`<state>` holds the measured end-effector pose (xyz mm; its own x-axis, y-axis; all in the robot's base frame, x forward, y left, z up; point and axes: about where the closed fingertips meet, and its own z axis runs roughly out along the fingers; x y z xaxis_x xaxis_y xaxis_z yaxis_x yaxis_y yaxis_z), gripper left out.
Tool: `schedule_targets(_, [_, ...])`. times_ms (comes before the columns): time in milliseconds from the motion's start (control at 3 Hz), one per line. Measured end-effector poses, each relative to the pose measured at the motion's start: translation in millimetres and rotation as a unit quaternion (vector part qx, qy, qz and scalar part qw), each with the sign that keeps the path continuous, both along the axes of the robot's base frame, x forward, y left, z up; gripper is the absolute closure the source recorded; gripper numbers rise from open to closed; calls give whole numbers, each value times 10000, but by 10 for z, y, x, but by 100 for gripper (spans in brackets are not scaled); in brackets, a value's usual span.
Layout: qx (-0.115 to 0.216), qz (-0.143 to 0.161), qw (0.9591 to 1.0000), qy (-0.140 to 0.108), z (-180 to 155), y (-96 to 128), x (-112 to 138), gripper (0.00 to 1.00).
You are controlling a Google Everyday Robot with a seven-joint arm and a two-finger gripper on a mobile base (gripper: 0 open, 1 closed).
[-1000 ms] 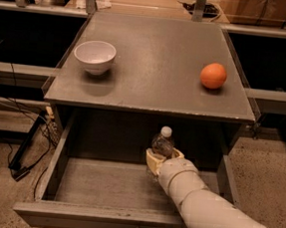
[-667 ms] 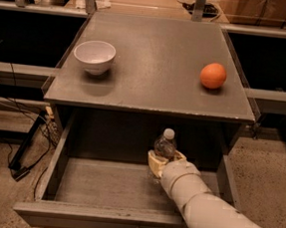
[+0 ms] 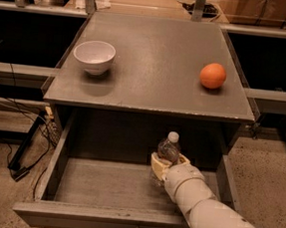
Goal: Place water bottle into top drawer
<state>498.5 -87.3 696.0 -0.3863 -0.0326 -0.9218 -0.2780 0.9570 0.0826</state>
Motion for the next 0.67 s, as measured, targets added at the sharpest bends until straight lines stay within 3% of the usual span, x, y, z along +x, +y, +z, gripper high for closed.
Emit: schedule_targets(667, [227, -184, 9995, 81, -61, -151, -116, 100])
